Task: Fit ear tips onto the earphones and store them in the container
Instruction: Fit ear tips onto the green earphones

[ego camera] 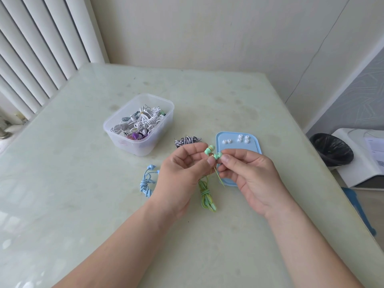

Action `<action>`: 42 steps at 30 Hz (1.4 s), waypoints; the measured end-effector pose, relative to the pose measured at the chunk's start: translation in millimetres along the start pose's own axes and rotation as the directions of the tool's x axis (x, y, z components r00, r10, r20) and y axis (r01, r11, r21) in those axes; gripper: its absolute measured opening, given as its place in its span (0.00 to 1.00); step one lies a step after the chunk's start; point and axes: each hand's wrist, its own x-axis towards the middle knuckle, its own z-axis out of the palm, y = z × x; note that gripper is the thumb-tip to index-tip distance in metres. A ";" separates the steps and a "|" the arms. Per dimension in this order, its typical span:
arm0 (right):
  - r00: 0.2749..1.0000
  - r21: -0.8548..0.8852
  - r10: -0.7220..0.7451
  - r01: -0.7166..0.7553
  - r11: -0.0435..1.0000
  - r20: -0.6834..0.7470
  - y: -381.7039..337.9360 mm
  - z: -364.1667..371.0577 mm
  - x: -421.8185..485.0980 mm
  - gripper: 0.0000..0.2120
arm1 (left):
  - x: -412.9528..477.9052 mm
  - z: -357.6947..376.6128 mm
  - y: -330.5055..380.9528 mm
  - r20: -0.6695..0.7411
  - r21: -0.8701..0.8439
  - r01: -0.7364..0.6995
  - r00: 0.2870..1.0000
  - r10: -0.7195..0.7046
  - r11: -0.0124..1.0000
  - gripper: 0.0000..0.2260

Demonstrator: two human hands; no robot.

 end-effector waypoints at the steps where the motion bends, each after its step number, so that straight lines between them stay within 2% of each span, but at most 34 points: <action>1: 1.000 0.002 0.002 -0.002 1.000 0.002 0.3 0.2 0.2 0.11 | -0.2 0.1 0.0 -0.004 0.003 -0.006 1.000 0.006 1.000 0.13; 5: 1.000 -0.015 -0.027 0.027 1.000 -0.010 3.3 0.8 -0.4 0.09 | 0.0 0.1 -0.6 -0.017 0.031 -0.029 0.999 0.029 0.999 0.13; 8: 0.990 -0.126 -0.127 0.119 0.985 -0.058 6.6 3.1 -1.1 0.06 | -0.2 1.0 -1.7 -0.038 0.044 -0.038 0.998 0.039 0.998 0.12; 12: 0.968 -0.219 -0.228 0.201 0.955 -0.107 8.8 8.5 -3.9 0.06 | -1.7 2.3 -2.8 -0.036 0.020 -0.057 0.998 0.058 0.998 0.12; 16: 0.951 -0.288 -0.298 0.265 0.920 -0.077 11.9 14.5 -9.8 0.09 | -2.5 2.2 -2.1 -0.047 0.014 -0.069 0.996 0.070 0.997 0.12; 22: 0.974 -0.149 -0.177 0.155 0.977 -0.145 12.6 15.7 -5.5 0.07 | -2.5 2.5 -1.5 -0.032 -0.006 -0.069 0.997 0.069 0.998 0.12; 30: 0.987 -0.034 -0.122 0.119 0.992 -0.101 10.1 11.7 -5.0 0.06 | -2.1 1.5 -4.6 -0.039 0.042 -0.085 0.995 0.087 0.996 0.11; 39: 0.992 -0.116 -0.113 0.106 0.988 -0.055 8.8 3.6 -1.9 0.05 | -3.7 1.6 -1.1 0.004 0.068 -0.088 0.996 0.088 0.994 0.10; 42: 0.980 -0.253 -0.193 0.175 0.952 -0.047 9.1 1.8 -3.0 0.05 | -3.8 1.1 -1.2 -0.009 0.080 -0.092 0.996 0.093 0.993 0.10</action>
